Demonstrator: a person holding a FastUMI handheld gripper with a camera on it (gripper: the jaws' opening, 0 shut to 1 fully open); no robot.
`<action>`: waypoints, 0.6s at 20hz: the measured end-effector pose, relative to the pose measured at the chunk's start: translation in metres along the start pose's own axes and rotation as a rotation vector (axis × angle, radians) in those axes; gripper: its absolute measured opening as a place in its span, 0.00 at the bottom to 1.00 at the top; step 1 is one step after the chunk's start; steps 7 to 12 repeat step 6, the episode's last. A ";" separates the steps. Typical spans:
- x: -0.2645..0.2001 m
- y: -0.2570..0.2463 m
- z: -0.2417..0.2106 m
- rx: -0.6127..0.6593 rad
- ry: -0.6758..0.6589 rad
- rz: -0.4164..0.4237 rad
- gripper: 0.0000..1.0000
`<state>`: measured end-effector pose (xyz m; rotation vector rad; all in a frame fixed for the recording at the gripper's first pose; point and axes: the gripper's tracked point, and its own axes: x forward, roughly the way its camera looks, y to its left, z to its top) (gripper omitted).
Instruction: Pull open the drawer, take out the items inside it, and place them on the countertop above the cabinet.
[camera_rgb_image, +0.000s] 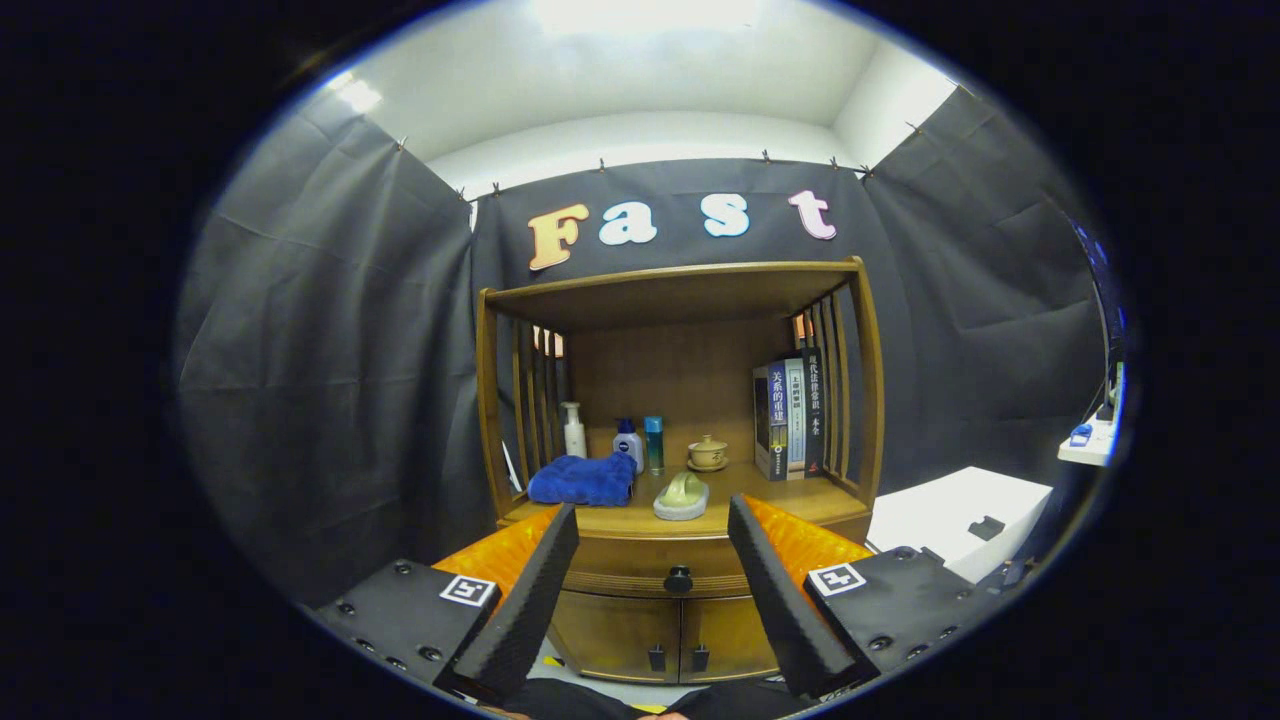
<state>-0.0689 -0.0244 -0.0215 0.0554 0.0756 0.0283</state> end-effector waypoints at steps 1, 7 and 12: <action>-0.003 -0.002 0.001 -0.001 -0.004 -0.004 0.98; -0.015 -0.005 0.011 -0.004 -0.018 -0.024 0.98; -0.015 -0.005 0.011 -0.004 -0.018 -0.024 0.98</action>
